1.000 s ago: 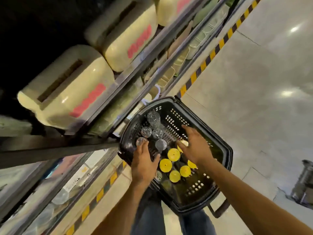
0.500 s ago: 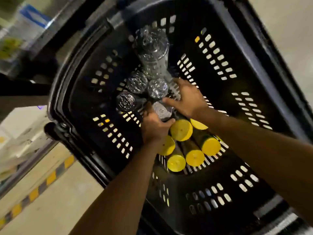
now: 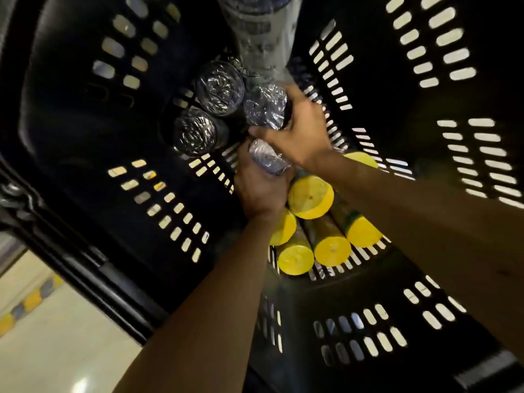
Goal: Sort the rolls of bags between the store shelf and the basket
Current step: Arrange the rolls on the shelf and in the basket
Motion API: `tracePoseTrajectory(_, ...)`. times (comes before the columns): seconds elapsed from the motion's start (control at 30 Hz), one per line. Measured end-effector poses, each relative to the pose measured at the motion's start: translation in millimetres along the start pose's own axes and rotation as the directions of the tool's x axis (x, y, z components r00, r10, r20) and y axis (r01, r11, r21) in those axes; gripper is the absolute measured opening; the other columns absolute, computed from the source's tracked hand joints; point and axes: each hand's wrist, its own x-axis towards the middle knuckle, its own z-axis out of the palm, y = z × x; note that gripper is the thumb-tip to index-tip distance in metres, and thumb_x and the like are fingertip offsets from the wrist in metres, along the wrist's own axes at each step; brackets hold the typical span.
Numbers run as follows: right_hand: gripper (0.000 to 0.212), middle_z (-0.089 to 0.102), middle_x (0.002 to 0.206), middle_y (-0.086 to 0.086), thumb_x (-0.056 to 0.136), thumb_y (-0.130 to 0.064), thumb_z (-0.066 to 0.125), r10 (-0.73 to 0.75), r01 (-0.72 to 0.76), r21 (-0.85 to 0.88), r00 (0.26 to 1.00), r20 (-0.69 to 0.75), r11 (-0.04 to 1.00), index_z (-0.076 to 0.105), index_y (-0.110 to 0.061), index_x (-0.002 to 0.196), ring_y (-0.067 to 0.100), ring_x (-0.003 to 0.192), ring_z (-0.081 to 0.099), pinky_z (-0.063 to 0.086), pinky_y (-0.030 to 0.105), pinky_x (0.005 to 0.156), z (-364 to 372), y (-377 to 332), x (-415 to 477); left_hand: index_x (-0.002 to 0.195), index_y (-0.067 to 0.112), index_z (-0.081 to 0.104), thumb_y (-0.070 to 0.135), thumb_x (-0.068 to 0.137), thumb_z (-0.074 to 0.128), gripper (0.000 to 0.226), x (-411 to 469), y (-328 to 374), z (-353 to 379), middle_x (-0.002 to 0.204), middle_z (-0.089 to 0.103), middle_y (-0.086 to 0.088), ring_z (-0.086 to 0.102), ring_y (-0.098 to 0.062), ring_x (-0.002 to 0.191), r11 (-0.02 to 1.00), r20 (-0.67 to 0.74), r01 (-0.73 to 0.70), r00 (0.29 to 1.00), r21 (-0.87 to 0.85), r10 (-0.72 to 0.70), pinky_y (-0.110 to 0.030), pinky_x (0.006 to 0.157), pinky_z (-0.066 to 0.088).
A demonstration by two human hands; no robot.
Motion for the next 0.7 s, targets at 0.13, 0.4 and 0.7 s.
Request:
tracePoseTrajectory(0.13, 0.076, 0.069, 0.110, -0.002, 0.064, -0.047, 0.081, 0.040, -0.037, 0.032, 0.995, -0.088, 0.999, 0.053, -0.018, 0.128, 0.013, 0.104, 0.061, 0.042, 0.017, 0.089, -9, -3, -9, 0.125, 0.013, 0.052, 0.029, 0.051, 0.091, 0.085, -7, 3, -14, 0.119, 0.064, -0.008, 0.061, -0.026, 0.109, 1.000, -0.023, 0.015, 1.000, 0.002, -0.015, -0.040, 0.091, 0.051)
tracePoseTrajectory(0.4, 0.073, 0.071, 0.106, -0.001, 0.062, -0.042, 0.084, 0.078, -0.063, 0.087, 0.980, -0.182, 0.994, 0.056, -0.018, 0.125, 0.012, 0.100, 0.065, 0.050, 0.027, 0.091, -67, -36, -64, 0.126, 0.012, 0.052, 0.027, 0.054, 0.090, 0.083, -43, 38, -68, 0.115, 0.065, -0.009, 0.061, -0.024, 0.105, 1.000, 0.042, -0.029, 0.999, 0.012, 0.028, -0.025, 0.085, 0.046)
tracePoseTrajectory(0.7, 0.071, 0.071, 0.106, -0.003, 0.063, -0.047, 0.083, 0.167, -0.134, 0.113, 0.915, -0.366, 0.984, 0.058, -0.019, 0.124, 0.010, 0.098, 0.065, 0.050, 0.024, 0.088, -161, -114, -176, 0.123, 0.018, 0.053, 0.033, 0.054, 0.090, 0.080, -94, 124, -184, 0.113, 0.065, 0.002, 0.061, -0.015, 0.101, 0.956, 0.253, -0.286, 0.932, 0.067, 0.260, -0.024, 0.088, 0.047)
